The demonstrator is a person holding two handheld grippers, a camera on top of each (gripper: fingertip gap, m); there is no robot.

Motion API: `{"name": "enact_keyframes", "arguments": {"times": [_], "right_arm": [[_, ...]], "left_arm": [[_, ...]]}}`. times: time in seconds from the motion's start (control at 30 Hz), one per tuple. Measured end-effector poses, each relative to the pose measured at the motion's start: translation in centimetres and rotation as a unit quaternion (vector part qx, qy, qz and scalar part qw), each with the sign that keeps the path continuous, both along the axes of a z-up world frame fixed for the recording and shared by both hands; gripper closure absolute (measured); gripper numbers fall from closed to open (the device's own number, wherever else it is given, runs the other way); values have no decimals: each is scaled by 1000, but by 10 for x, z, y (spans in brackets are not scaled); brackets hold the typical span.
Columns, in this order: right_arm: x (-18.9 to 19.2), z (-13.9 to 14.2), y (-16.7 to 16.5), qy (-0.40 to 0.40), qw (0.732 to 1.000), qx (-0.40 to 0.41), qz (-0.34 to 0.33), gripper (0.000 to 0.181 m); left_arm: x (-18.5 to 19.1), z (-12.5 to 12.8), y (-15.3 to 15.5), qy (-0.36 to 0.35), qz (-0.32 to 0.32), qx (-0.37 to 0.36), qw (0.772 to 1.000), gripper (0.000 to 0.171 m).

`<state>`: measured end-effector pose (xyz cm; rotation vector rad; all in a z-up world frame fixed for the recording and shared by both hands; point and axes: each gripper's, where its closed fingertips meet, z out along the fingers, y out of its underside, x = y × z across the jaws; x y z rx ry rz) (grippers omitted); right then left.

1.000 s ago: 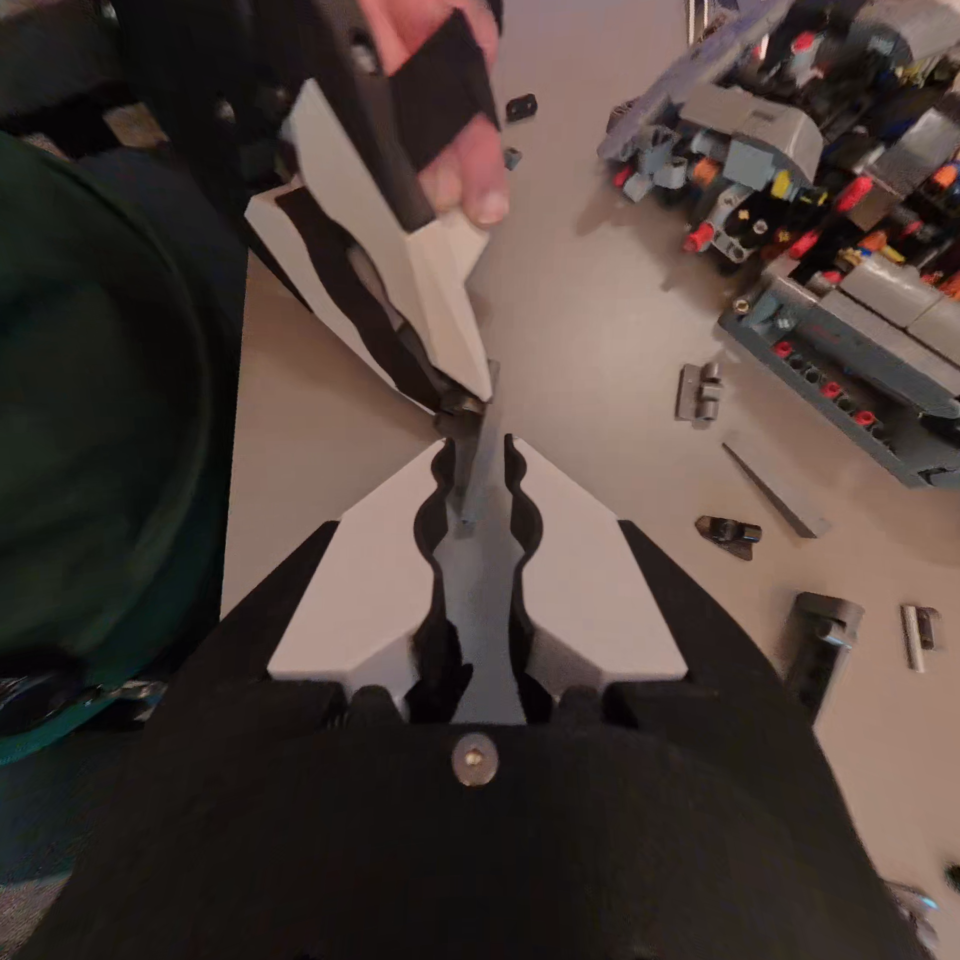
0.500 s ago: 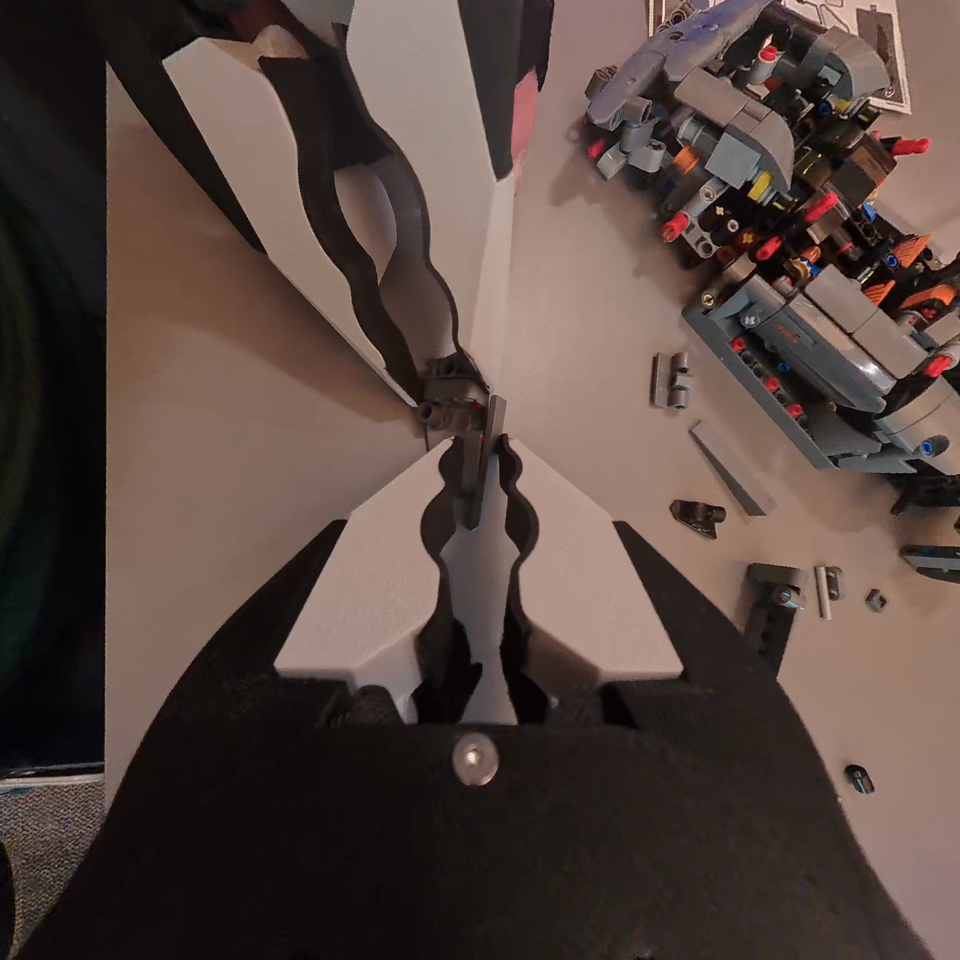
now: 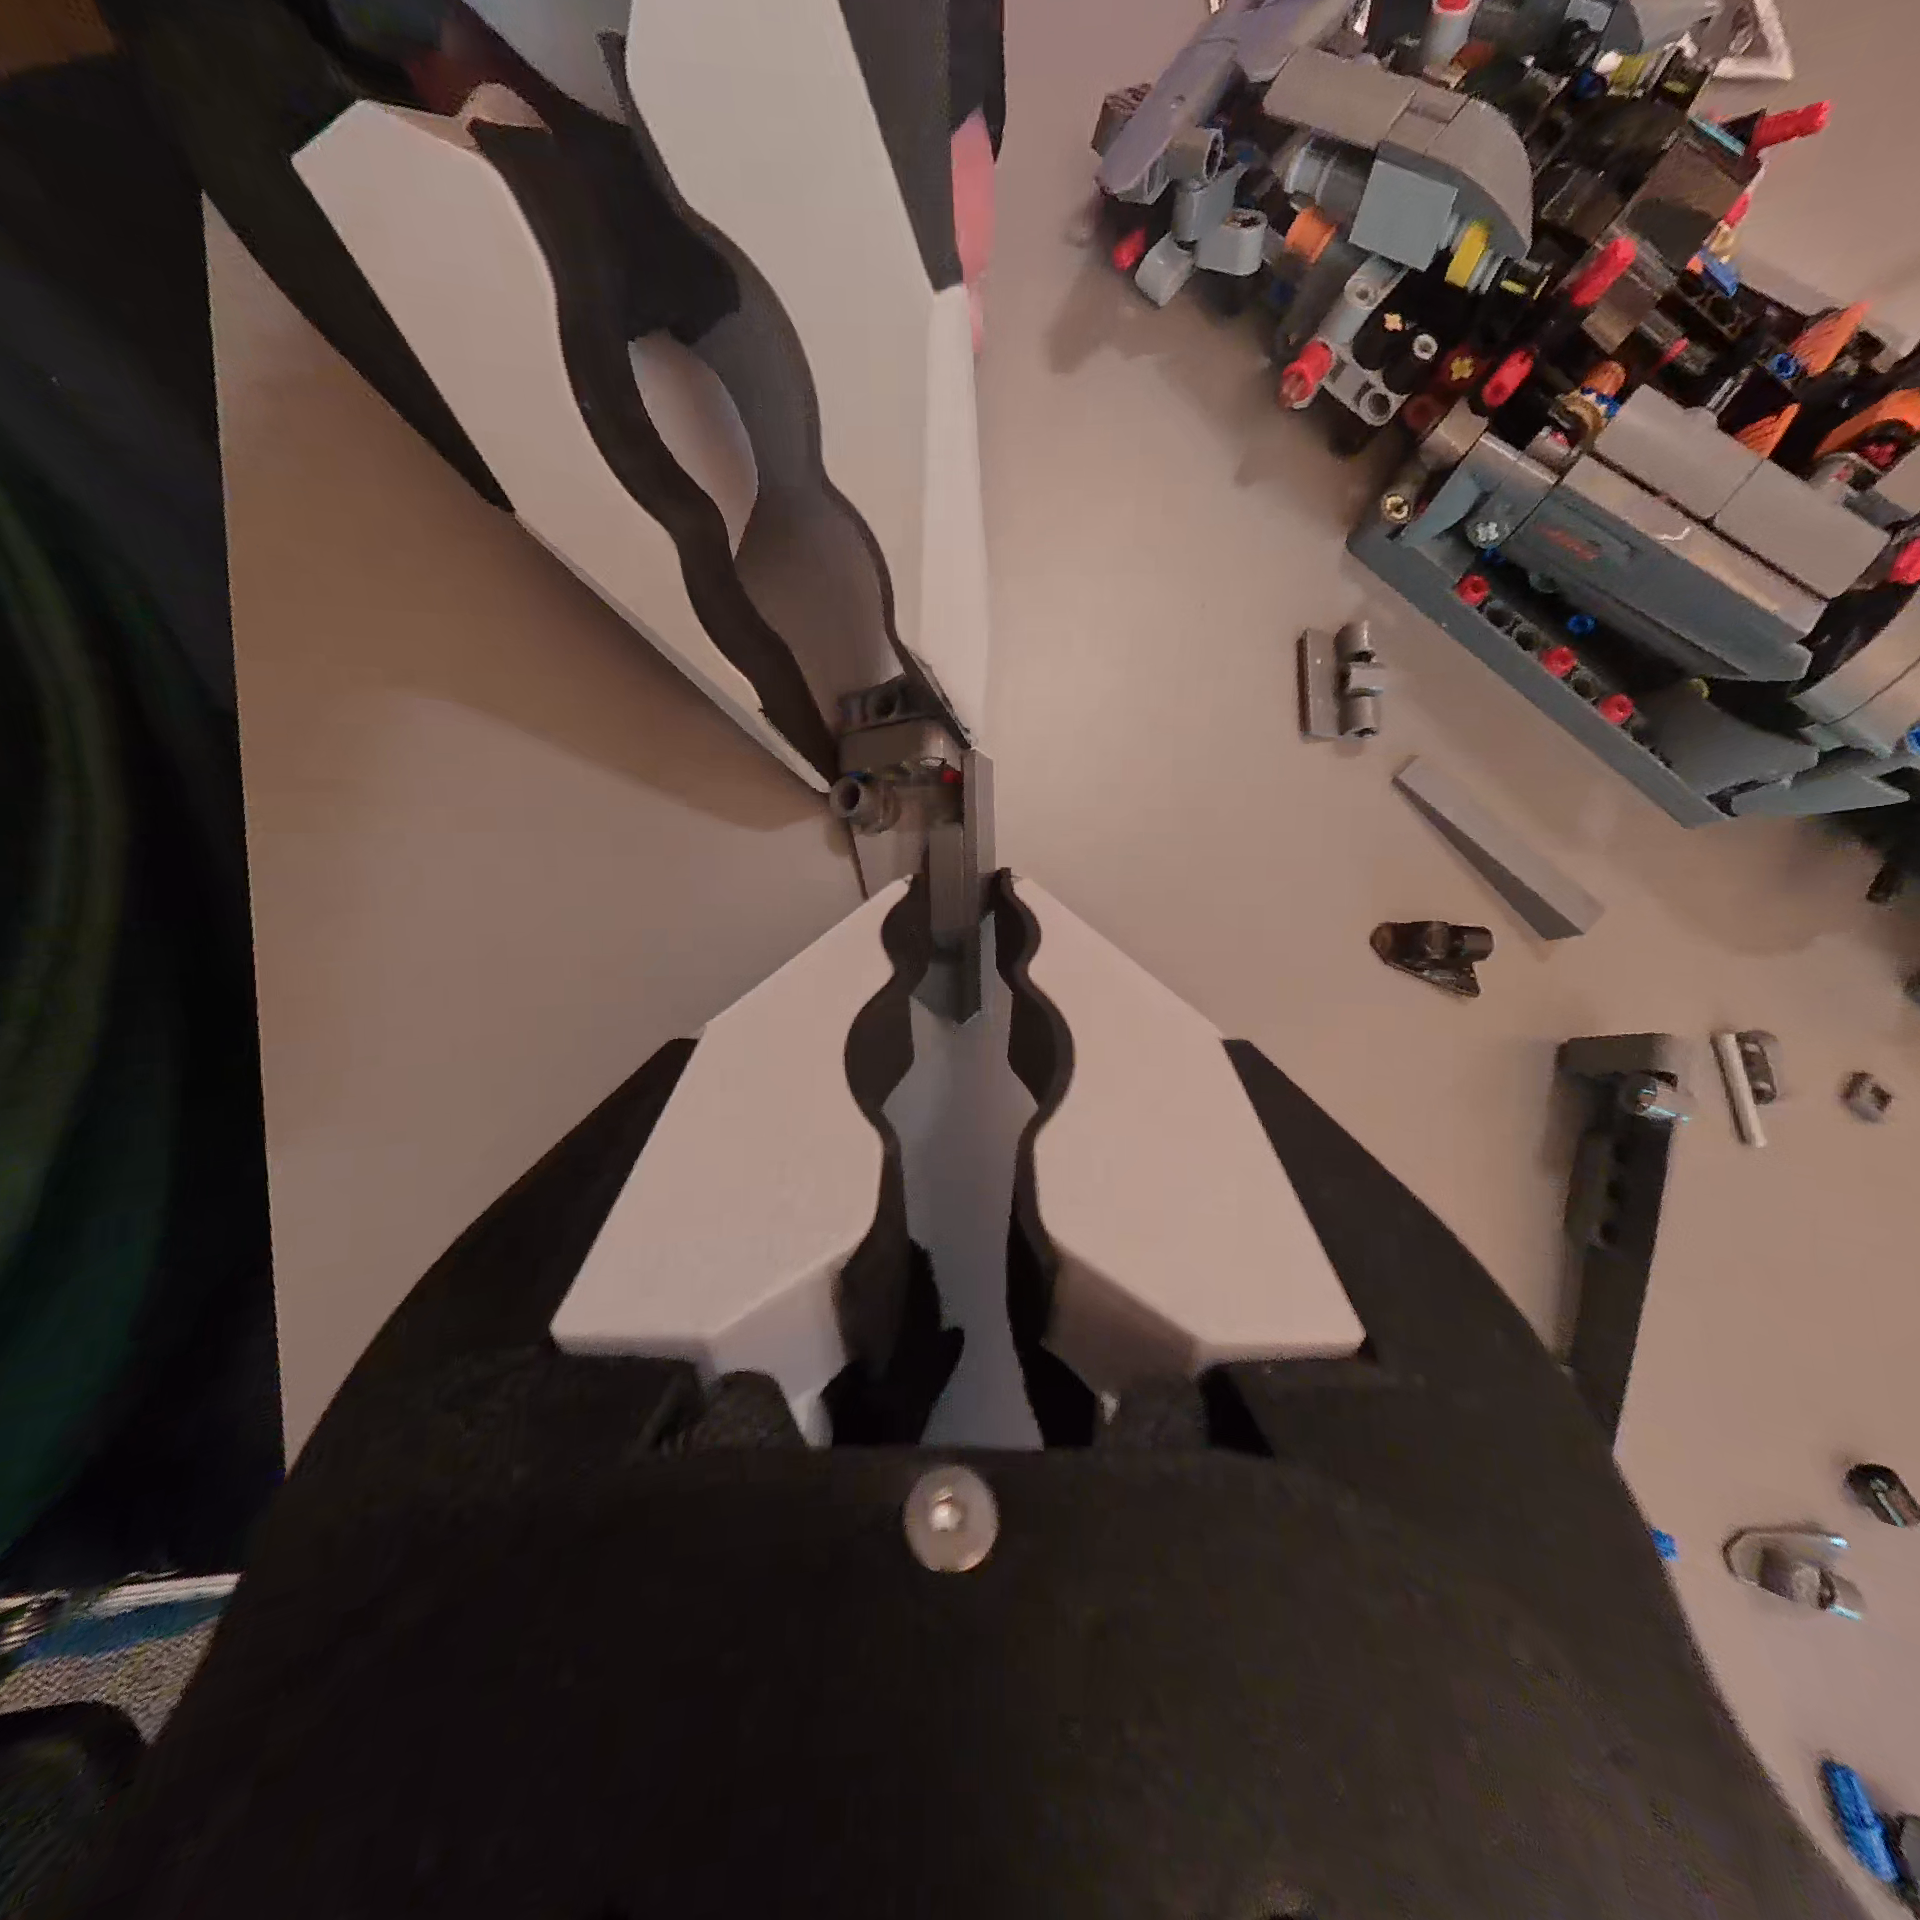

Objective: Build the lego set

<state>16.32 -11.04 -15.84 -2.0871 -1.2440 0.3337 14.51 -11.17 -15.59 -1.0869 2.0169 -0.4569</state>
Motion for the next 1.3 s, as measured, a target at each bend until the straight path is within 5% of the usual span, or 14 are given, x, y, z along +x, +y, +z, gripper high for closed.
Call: {"name": "enact_keyframes", "arguments": {"times": [0.27, 0.43, 0.77, 1.3], "right_arm": [[3, 4, 7, -3, 999, 29, -18, 173], [11, 34, 18, -32, 993, 104, -42, 173], [0, 87, 31, -33, 962, 267, -43, 172], [-6, 122, 48, 11, 936, 350, -44, 171]], "left_arm": [[-1, 4, 5, -15, 15, -2, 1000, 147], [-5, 33, 18, -76, 78, -107, 988, 143], [-2, 87, 19, -215, 112, -390, 888, 132], [1, 127, 40, -292, 103, -385, 869, 157]]}}
